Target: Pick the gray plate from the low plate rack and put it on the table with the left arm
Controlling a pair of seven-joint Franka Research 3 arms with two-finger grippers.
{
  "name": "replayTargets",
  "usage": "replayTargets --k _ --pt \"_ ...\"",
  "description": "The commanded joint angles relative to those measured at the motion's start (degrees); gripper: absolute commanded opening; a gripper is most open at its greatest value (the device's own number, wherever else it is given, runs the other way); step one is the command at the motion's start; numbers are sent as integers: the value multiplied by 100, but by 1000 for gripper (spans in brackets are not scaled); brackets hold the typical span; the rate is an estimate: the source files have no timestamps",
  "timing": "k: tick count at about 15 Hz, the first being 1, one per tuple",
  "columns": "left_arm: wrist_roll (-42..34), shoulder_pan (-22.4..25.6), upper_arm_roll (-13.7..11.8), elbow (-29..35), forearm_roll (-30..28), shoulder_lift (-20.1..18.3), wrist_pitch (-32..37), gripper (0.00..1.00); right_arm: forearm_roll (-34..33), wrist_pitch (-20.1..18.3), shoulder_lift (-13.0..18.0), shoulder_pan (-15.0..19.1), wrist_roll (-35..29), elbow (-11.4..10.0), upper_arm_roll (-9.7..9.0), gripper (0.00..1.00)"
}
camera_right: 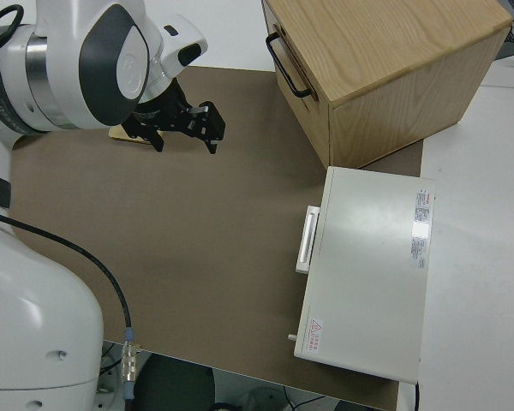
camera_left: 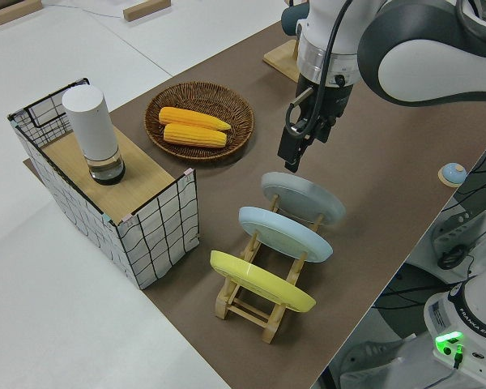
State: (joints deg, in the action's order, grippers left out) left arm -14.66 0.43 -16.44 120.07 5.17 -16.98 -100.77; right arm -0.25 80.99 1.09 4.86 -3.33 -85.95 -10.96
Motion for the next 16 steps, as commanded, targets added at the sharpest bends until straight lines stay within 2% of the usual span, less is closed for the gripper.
replayTargets --k 1,9,16 --pt "-37 97 45 701 107 -332 -548 987 43 -83 14 41 -1 35 -38 987" --pt "-28 229 45 1641 107 -543 -1462 987 43 -83 14 41 -1 35 -29 990" --pt "-28 238 45 2002 107 -534 -1902 985 43 -83 14 41 -1 35 -38 987"
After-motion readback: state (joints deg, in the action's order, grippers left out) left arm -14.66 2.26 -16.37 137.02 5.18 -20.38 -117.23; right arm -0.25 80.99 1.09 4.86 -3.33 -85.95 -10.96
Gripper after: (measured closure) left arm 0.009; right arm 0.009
